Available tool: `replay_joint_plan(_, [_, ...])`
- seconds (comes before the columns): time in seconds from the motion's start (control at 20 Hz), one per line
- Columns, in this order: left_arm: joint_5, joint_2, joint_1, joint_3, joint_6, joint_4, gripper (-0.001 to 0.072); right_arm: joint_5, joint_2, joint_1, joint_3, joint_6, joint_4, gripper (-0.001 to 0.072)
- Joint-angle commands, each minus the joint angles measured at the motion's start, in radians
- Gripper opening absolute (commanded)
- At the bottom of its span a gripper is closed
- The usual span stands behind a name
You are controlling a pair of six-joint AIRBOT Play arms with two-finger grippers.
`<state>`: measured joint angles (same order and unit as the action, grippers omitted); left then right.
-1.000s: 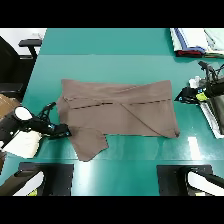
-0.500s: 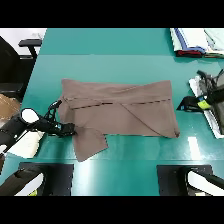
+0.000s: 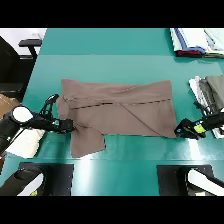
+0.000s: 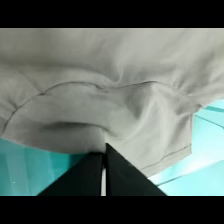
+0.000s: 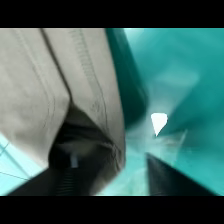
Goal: Fold the shirts.
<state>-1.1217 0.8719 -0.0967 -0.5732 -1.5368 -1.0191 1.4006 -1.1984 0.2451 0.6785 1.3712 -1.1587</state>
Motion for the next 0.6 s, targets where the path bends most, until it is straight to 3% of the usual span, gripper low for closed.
replay_joint_plan(0.0, [-0.023,-0.005,0.000,-0.003,0.002,-0.001,0.0026,-0.020,-0.045,-0.023,-0.015,-0.014,0.038,0.0226])
replay_joint_plan(0.05, [-0.064,-0.005,0.000,-0.011,0.003,-0.020,0.0025,0.005,-0.046,-0.039,0.002,-0.032,0.036,0.0045])
replay_joint_plan(0.1, [-0.109,-0.007,0.000,-0.026,0.003,-0.042,0.0025,0.038,-0.043,-0.052,0.024,-0.034,0.023,0.0015])
replay_joint_plan(0.4, [-0.317,-0.243,0.000,-0.051,-0.076,-0.095,0.0025,0.222,0.232,-0.060,0.045,-0.027,-0.142,0.0015])
replay_joint_plan(0.55, [-0.385,-0.288,0.000,-0.124,-0.086,-0.105,0.0025,0.214,0.361,-0.060,0.063,0.051,-0.151,0.0015])
